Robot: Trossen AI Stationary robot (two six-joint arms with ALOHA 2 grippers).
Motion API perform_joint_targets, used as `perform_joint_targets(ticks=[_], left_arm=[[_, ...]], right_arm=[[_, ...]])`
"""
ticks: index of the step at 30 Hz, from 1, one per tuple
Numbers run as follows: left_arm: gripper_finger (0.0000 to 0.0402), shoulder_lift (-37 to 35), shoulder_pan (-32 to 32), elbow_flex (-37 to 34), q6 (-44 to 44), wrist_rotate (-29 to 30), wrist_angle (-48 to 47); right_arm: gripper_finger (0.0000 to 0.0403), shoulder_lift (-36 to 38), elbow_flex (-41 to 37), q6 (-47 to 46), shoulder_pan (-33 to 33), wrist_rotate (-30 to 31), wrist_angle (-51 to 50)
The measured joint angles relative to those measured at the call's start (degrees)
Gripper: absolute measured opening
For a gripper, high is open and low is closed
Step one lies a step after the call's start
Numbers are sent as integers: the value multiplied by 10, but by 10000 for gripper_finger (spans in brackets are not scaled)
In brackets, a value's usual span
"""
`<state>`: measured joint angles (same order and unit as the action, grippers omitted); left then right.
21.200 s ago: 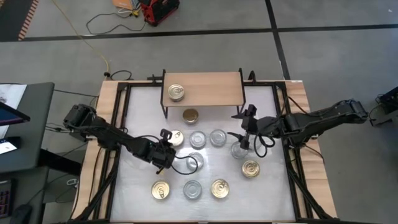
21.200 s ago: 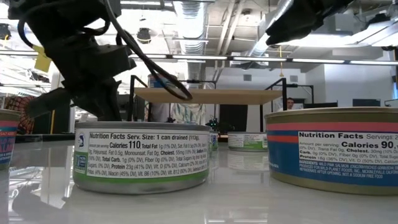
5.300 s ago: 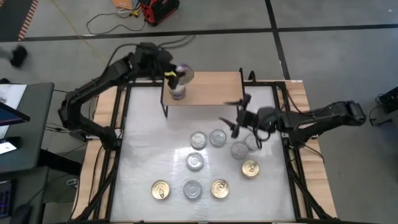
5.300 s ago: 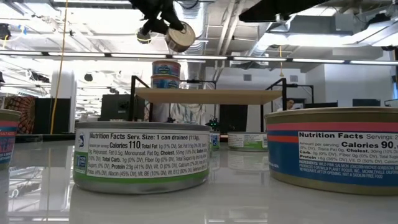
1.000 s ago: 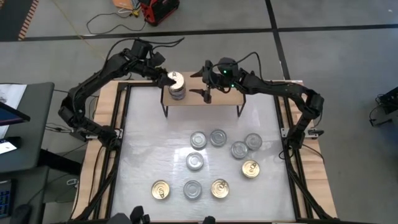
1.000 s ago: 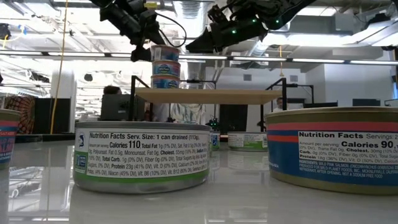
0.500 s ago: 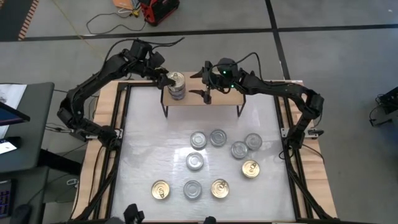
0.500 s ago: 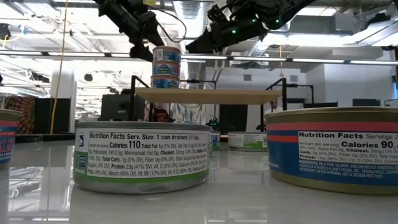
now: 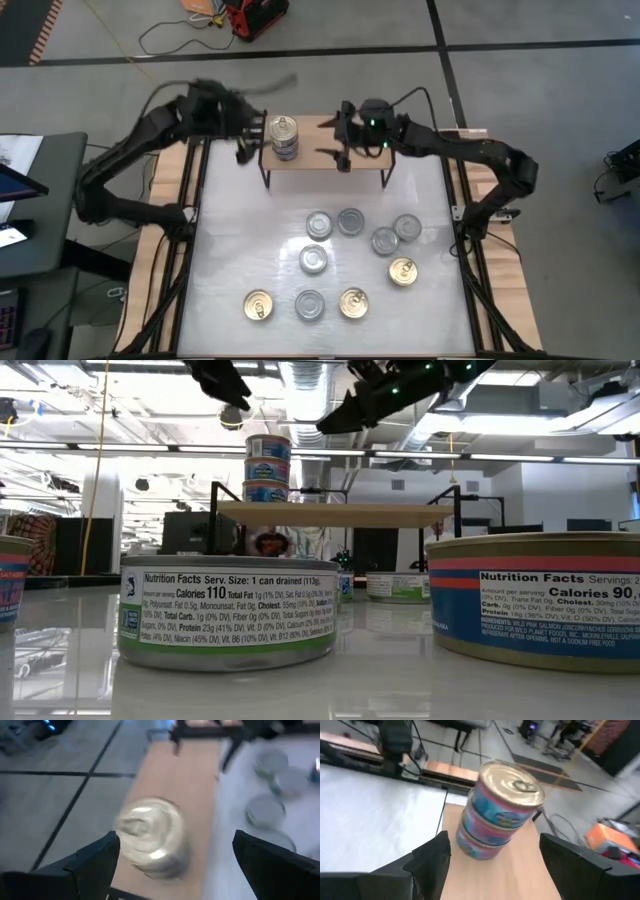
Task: Stack canned seafood by type on shelf
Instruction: Stack the blue tuna can on top of the other blue tuna cans on the shelf
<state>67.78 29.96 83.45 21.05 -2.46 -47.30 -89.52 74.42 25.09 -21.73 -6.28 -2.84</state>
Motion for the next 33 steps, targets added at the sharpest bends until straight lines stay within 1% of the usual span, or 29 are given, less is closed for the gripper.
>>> perform_joint_targets(ticks=[4, 6, 9, 11, 13, 16, 20, 23, 25, 29, 33], left_arm=[[373, -14, -120, 0, -27, 131, -26], [373, -16, -162, 0, -53, 186, -20], [373, -9, -202, 0, -117, 220, 27], [373, 4, -226, 0, -149, 221, 53], [373, 16, -256, -8, -158, 222, 77], [373, 32, -305, -31, -156, 231, 110], [373, 45, -351, -58, -178, 238, 109], [373, 45, -386, -89, -207, 235, 111], [373, 44, -416, -115, -222, 234, 104], [373, 45, -494, -173, -266, 237, 94], [373, 45, -574, -230, -345, 240, 111]], right_arm=[[330, 44, -54, 2, 53, 91, 0], [330, 69, -71, -15, 75, 115, 3], [330, 108, -101, -50, 107, 123, 8], [330, 126, -124, -68, 128, 125, 21], [330, 137, -143, -83, 152, 141, 41], [330, 146, -150, -108, 193, 198, 40], [330, 144, -157, -139, 252, 262, 28], [330, 127, -159, -171, 290, 289, 29], [330, 108, -158, -196, 312, 292, 37], [330, 48, -158, -236, 356, 301, 75], [330, 11, -158, -274, 397, 335, 89]])
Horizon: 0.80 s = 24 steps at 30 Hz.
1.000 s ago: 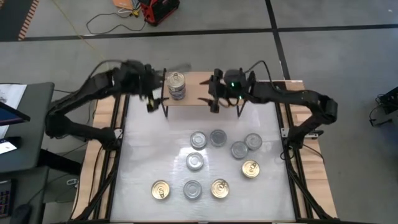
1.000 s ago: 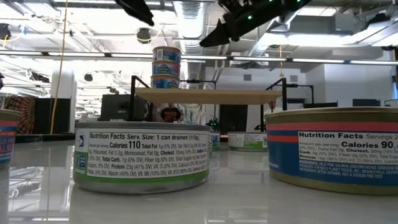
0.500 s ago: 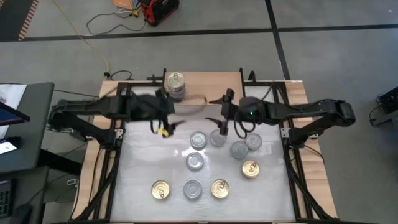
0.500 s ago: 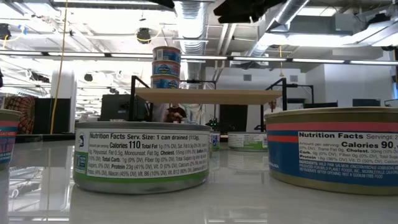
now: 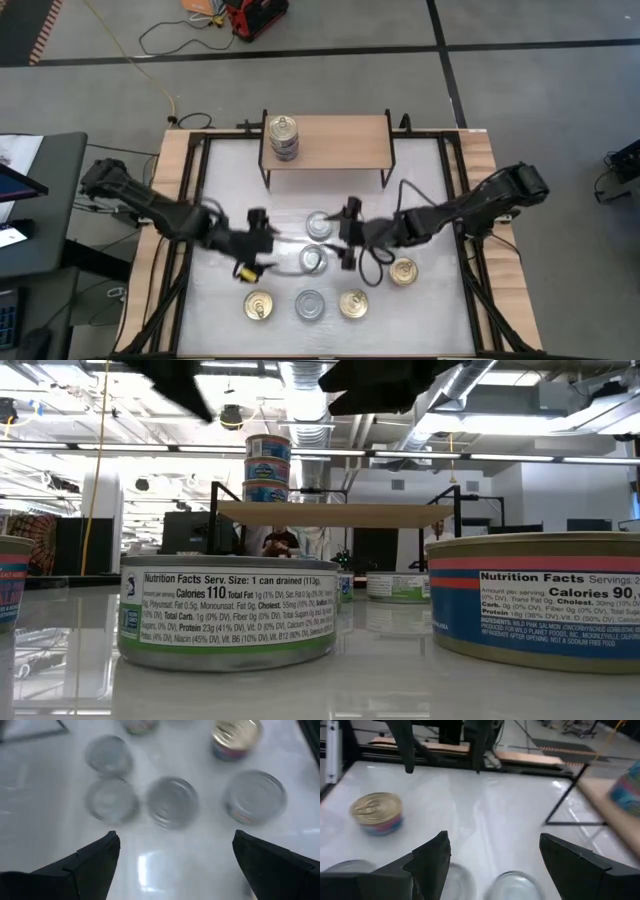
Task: Stack canned seafood by type on shelf
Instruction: Stack the blue tuna can on top of the other blue tuna cans on the shelf
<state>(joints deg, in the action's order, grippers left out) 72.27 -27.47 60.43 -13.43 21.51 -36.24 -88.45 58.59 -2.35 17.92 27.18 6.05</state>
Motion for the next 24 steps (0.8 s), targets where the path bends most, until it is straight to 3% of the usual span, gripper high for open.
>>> perform_joint_targets(ticks=[6, 11, 24], left_arm=[[373, 2, -98, -60, -112, -2, 49], [373, 37, -150, -64, -199, 5, 34], [373, 181, -185, -63, -228, 17, 44]], right_arm=[[330, 8, 0, -53, 45, 86, 5], [330, 3, 0, -89, 80, 145, 16], [330, -9, 0, -115, 119, 186, 45]])
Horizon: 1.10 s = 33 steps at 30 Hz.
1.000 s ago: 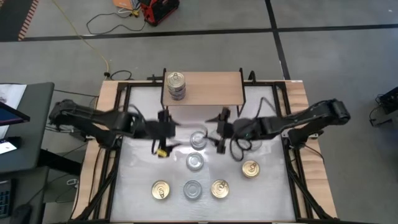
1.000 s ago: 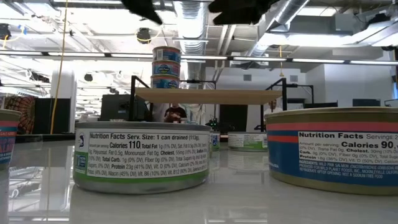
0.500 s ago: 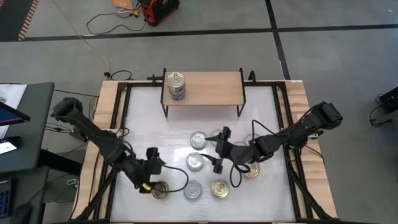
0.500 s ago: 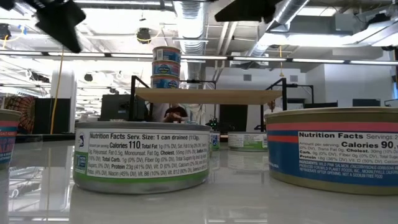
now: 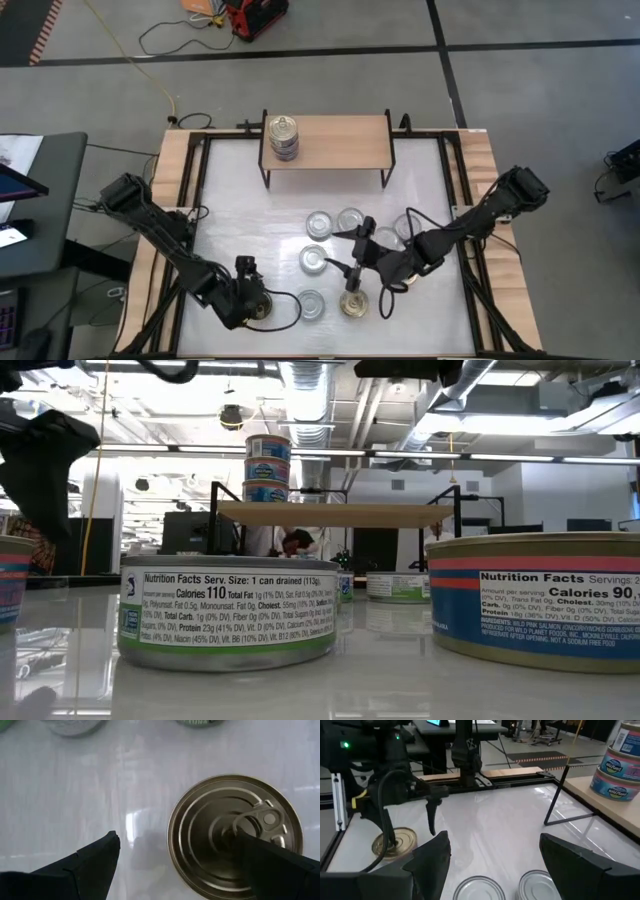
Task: Stack canned seafood by type on shelf
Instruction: Stack the blue tuna can on top of the other blue tuna cans on the shelf
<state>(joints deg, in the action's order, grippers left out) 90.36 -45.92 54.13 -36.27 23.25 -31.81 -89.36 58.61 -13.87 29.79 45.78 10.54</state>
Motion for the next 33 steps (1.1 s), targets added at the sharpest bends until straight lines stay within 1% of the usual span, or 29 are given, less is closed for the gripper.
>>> perform_joint_targets(ticks=[3, 6, 8, 13, 15, 18, 21, 23, 24, 26, 28, 31, 33], left_arm=[[373, 6, 7, 1, 2, 27, -5], [373, -2, 28, -1, 10, 62, -16], [373, -10, 46, -1, 19, 76, -33], [373, -21, 97, -2, 57, 83, -82], [373, -29, 114, -2, 81, 83, -84], [373, -59, 136, -2, 114, 83, -79], [373, -98, 154, -2, 127, 82, -79], [373, -123, 166, -2, 113, 72, -78], [373, -131, 172, -2, 97, 57, -76], [372, -139, 180, -3, 57, 23, -70], [366, -139, 181, -19, 15, 7, -47], [345, -130, 183, -48, -43, -1, -18], [325, -129, 192, -60, -65, -2, -10]], right_arm=[[330, 0, 0, -1, 2, 0, 0], [330, 0, 0, -1, 1, 0, 4], [330, 0, 0, 1, 0, 0, 3], [330, 0, 0, 6, 0, -1, 2], [330, 0, 0, 14, 1, -1, 1], [330, 0, 0, 41, 0, -1, 1], [330, 5, 0, 72, 0, -1, 0], [330, 6, 0, 90, -2, -1, 3], [330, 6, 0, 97, -3, -1, 2], [330, 6, 0, 107, -3, -1, 0], [330, 6, 0, 117, -6, 0, 1], [330, 6, 0, 140, -13, 0, 17], [330, 6, 2, 143, -16, -6, 26]])
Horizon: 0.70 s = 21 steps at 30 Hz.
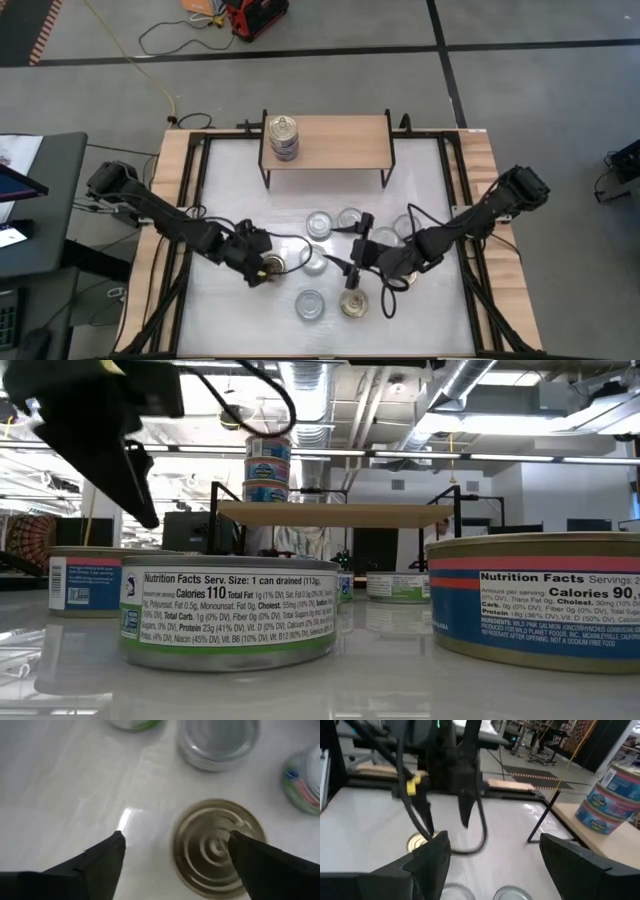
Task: Stack canned seafood by type on shelf
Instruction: Stack the blue tuna can on top of the other blue tuna cans on the shelf
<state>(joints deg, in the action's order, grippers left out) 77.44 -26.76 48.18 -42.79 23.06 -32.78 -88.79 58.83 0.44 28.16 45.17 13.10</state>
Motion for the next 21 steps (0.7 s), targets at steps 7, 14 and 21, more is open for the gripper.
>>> perform_joint_targets(ticks=[7, 14, 21], left_arm=[[220, 0, 28, -27, -26, -56, 49], [132, 3, 32, -32, -36, -67, 63], [104, 3, 33, -35, -38, -63, 42]], right_arm=[[330, 0, 14, -4, 13, -8, -21], [330, 0, 20, -4, 26, -9, -36], [330, 0, 20, -11, 30, -9, -37]])
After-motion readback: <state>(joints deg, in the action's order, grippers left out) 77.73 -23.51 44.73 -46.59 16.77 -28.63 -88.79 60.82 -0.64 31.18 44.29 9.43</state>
